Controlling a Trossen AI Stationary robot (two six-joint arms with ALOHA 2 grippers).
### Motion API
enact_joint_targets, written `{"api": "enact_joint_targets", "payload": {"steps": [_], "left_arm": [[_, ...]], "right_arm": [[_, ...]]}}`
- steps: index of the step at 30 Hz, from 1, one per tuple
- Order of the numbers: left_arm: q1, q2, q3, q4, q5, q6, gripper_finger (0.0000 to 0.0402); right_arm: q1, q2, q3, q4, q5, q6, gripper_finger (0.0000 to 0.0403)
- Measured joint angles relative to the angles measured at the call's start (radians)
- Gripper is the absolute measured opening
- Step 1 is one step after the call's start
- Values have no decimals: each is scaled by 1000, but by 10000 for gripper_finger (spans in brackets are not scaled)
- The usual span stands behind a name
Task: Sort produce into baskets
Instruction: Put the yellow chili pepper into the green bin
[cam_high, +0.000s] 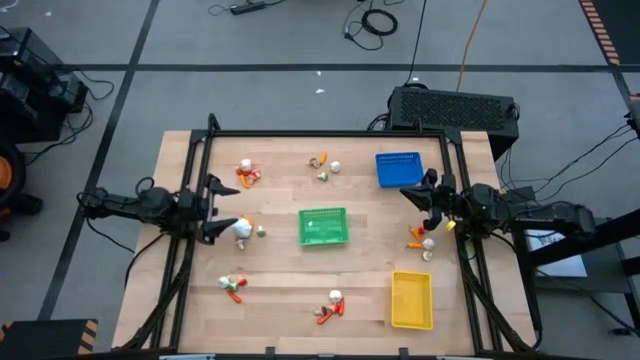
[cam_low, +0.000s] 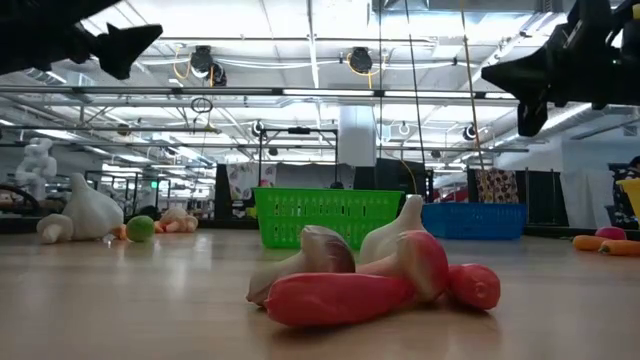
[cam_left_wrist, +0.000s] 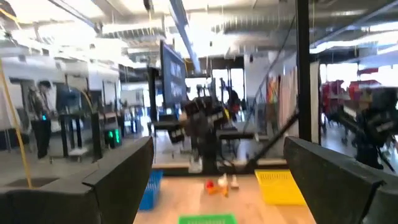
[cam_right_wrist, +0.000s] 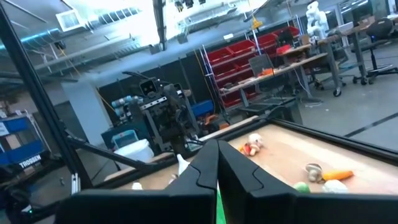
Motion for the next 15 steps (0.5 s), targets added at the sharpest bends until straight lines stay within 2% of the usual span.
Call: {"api": "enact_joint_targets", "payload": {"steps": [3, 8, 15], "left_arm": [[1, 0, 4, -5, -6, -2, 365], [19, 32, 80, -160, -13, -55, 365], [130, 250, 270, -406, -123, -56, 365]], "right_arm": [[0, 47, 5, 44, 2, -6, 0], [0, 178, 99, 43, 17, -83, 0], [0, 453, 341, -25, 36, -260, 0]]}}
